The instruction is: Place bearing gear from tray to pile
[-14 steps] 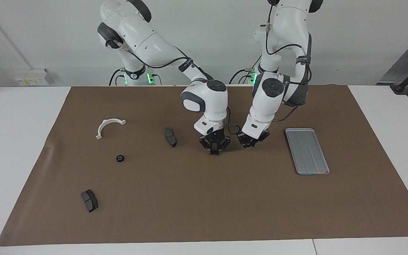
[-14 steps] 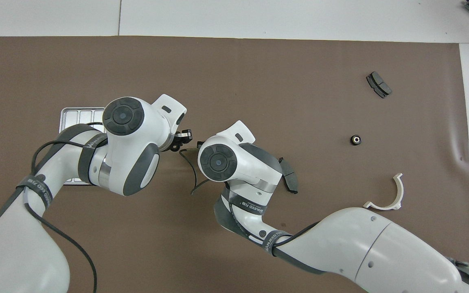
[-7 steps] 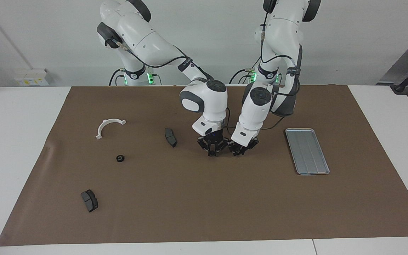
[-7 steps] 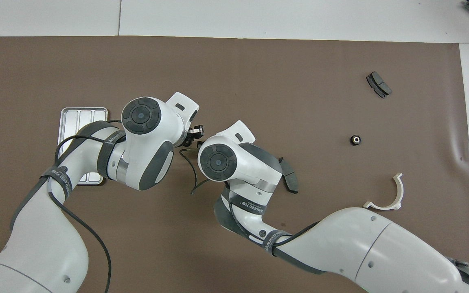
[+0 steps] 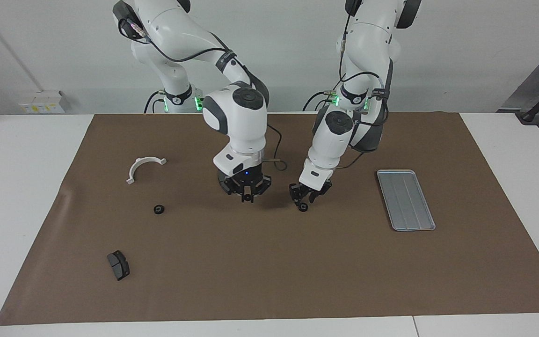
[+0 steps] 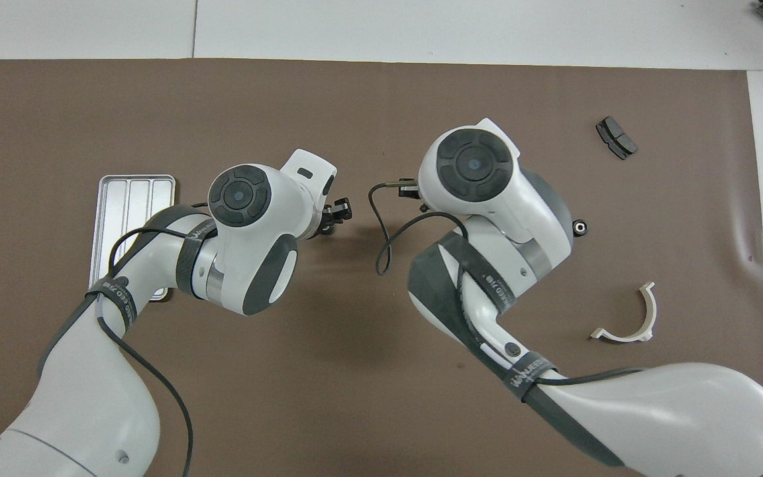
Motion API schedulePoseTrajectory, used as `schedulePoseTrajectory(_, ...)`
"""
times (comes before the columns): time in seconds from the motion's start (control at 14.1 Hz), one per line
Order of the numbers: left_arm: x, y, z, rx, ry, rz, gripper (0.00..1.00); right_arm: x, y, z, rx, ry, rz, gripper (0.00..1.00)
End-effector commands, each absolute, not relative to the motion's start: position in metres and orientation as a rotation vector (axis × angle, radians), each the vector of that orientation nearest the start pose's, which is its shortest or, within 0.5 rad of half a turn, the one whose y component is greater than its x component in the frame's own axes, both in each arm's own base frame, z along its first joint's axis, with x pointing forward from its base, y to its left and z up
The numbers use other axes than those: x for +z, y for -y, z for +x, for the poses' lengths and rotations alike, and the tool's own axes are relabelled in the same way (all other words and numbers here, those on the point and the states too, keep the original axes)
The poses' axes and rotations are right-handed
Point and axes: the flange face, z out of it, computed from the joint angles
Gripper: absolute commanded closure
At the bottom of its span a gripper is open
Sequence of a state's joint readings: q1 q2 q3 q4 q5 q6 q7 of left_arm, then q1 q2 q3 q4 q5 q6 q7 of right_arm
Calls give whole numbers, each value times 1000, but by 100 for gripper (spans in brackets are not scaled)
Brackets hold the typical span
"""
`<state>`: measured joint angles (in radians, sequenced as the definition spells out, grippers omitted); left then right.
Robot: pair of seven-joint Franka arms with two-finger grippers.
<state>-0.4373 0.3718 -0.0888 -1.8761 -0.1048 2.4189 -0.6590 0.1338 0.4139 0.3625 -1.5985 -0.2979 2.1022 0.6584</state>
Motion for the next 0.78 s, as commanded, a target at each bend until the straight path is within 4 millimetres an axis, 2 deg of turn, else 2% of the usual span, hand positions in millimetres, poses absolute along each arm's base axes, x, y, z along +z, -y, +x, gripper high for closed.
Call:
schedulePoseTrajectory(0.0,341,318,574,-156,398,-3312,29,422,-215,643,-214,-68,-3117,100)
schedulePoseTrajectory(0.07,348,311,580,-150,407,-3304,29,420,-192,652,-212,-81,-3097,100)
schedulePoseTrajectory(0.14,359,285,592,-131,456,-3284,29,418,-172,660,-223,-100,-3072,100)
schedulePoseTrajectory(0.28,400,214,617,-75,522,-3242,29,402,-142,672,-268,-132,-3030,100)
schedulePoseTrajectory(0.35,419,176,627,-32,479,-3233,29,389,-128,675,-273,-119,-3043,100)
schedulePoseTrajectory(0.5,457,112,627,39,373,-3228,29,360,-108,683,-278,-108,-3059,100)
schedulePoseTrajectory(0.71,505,40,613,7,316,-3176,29,326,-95,691,-289,-113,-3068,100)
